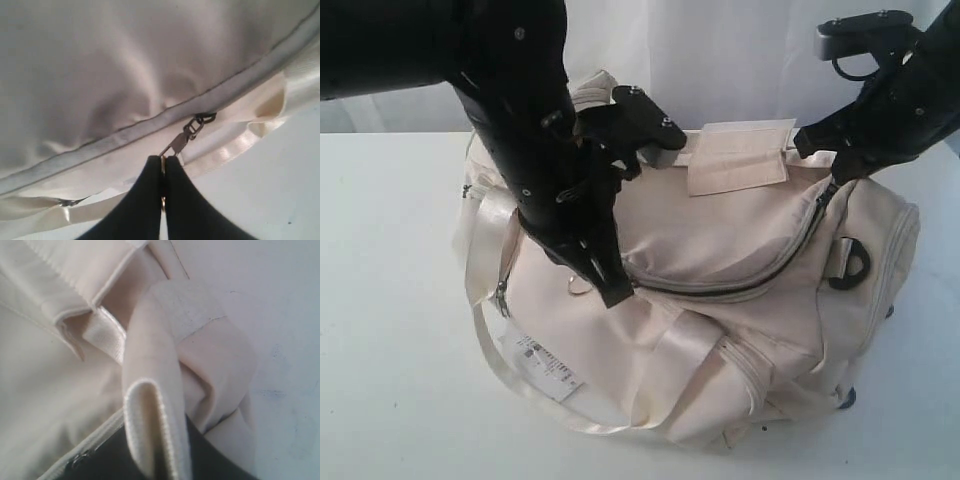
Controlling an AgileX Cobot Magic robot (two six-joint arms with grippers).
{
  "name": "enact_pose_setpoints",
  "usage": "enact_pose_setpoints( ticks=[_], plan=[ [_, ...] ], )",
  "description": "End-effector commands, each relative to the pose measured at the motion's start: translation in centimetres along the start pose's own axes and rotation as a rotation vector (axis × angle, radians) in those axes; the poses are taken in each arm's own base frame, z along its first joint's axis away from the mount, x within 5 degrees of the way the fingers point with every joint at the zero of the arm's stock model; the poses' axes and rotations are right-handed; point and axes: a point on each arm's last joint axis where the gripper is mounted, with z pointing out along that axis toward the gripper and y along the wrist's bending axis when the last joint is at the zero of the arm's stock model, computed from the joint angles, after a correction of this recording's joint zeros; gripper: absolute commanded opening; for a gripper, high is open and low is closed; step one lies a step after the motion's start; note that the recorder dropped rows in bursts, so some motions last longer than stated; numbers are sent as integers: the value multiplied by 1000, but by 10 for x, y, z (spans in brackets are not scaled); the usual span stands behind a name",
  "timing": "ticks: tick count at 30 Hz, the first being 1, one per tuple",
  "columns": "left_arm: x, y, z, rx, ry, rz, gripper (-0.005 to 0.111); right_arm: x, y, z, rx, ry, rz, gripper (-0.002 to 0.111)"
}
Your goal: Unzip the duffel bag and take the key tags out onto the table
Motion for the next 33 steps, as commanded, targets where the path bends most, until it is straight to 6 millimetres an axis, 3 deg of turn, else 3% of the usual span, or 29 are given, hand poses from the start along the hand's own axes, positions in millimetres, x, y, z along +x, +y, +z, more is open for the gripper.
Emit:
enact_pose_setpoints(
  ticks=[1, 6, 8, 12, 14, 20, 26, 31, 33],
  plan=[
    [8, 6, -13, -89, 17, 15, 0, -3, -1, -10, 10, -40, -21, 0],
    [10, 6, -20, -105, 9, 37, 0, -3, 2, -8, -25, -44, -70, 5],
    [11, 6, -19, -108, -1, 50, 0, -4, 6, -8, -64, -50, -77, 18],
    [15, 3, -8, -93, -1, 50, 0, -2, 7, -11, -81, -34, -82, 56],
    [17, 2, -3, -89, -1, 52, 0, 2, 7, -17, -73, -8, -98, 63],
    [13, -1, 1, -65, -62, 33, 0, 11, 15, -63, -93, -72, -92, 59],
    [10, -3, 1, -46, -97, 19, 0, 29, 49, -105, -355, -78, -222, 54],
    [9, -5, 1, -19, -107, 8, 0, 33, 76, -110, -417, -113, -458, 35],
    [8, -6, 1, -4, -114, -1, 0, 37, 90, -107, -436, -91, -509, 34]
  ],
)
